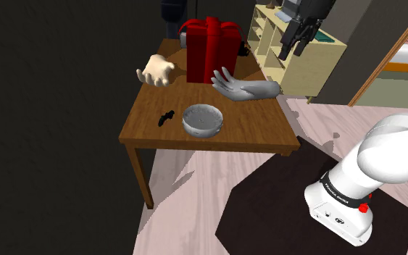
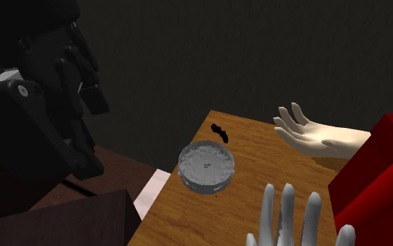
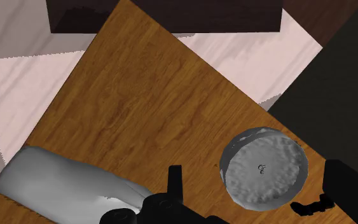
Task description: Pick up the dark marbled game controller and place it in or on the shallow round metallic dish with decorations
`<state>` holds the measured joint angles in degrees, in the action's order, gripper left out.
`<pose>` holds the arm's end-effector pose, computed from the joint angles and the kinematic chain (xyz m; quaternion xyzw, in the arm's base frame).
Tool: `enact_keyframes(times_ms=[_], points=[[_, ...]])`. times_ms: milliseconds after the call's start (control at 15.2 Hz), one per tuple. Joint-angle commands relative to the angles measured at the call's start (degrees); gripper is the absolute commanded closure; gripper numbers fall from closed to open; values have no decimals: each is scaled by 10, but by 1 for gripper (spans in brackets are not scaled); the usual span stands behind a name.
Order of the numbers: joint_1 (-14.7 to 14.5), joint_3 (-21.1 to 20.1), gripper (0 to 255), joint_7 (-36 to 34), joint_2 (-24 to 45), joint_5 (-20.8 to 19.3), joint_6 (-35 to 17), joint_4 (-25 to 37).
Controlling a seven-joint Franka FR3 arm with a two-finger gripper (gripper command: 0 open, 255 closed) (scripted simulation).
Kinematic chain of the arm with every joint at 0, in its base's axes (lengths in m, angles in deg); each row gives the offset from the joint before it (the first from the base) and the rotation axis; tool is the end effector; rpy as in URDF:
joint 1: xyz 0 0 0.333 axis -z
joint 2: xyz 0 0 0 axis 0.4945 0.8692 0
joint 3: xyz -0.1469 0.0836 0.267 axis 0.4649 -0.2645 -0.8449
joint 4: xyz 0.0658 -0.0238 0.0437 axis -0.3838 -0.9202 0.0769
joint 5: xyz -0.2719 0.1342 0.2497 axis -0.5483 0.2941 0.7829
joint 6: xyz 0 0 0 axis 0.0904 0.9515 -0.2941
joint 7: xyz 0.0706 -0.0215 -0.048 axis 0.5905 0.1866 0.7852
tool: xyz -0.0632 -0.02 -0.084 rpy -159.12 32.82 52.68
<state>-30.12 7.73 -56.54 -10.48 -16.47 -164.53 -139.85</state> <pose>0.3259 0.0147 0.5973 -0.9986 -0.0122 -0.0341 0.0373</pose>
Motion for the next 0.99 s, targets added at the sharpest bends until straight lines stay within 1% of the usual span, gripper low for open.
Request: enact_keyframes(times_ms=[0, 462, 924], points=[[0, 0, 0, 0, 0, 0, 0, 0], [-7, -54, 0, -97, 118, 49, -76, 17], [-12, -97, 0, -187, 258, 81, -143, 69]])
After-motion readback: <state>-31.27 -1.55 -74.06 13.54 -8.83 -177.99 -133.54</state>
